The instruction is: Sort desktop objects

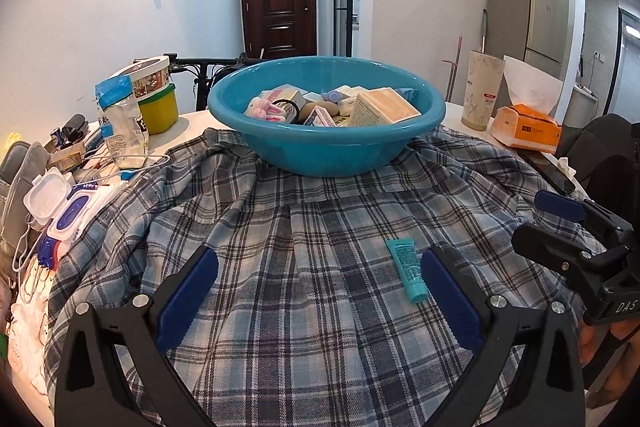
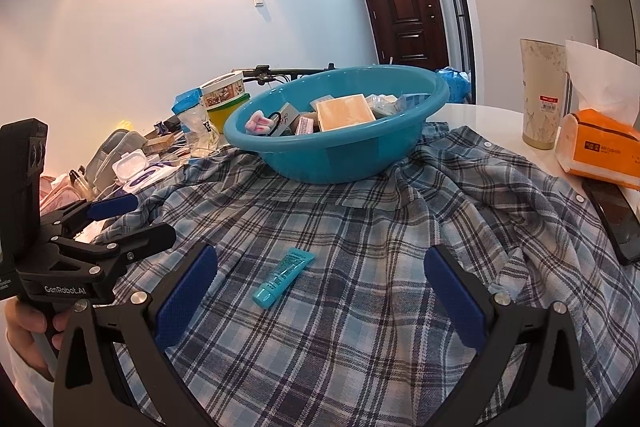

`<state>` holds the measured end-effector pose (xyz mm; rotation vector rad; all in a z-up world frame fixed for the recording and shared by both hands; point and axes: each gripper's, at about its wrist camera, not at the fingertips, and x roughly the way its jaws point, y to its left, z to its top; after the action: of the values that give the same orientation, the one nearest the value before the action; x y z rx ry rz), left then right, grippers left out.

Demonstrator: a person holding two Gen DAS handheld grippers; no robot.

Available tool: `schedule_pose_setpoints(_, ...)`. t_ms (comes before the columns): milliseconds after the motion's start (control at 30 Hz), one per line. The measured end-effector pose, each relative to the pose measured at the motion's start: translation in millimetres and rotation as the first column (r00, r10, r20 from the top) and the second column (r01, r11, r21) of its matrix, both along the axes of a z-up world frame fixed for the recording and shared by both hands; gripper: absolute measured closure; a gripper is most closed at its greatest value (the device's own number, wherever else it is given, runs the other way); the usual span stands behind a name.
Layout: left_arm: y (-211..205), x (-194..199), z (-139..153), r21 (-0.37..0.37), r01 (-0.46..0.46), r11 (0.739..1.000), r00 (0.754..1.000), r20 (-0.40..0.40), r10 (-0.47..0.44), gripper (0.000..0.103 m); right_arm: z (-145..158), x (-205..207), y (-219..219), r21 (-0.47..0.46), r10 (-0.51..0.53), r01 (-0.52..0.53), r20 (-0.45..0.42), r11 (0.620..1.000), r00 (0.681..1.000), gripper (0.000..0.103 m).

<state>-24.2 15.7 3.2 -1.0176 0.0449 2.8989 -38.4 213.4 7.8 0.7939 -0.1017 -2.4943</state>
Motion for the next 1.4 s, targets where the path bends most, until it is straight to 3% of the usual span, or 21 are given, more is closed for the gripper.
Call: schedule_pose_setpoints(1400, 1.0, -1.3, -6.3, 0.013, 0.002, 1.000, 1.000, 0.018, -0.002, 0.000, -1.8, -0.3, 1.5, -0.013, 0.008, -0.008, 0.007, 1.000, 1.000, 0.000)
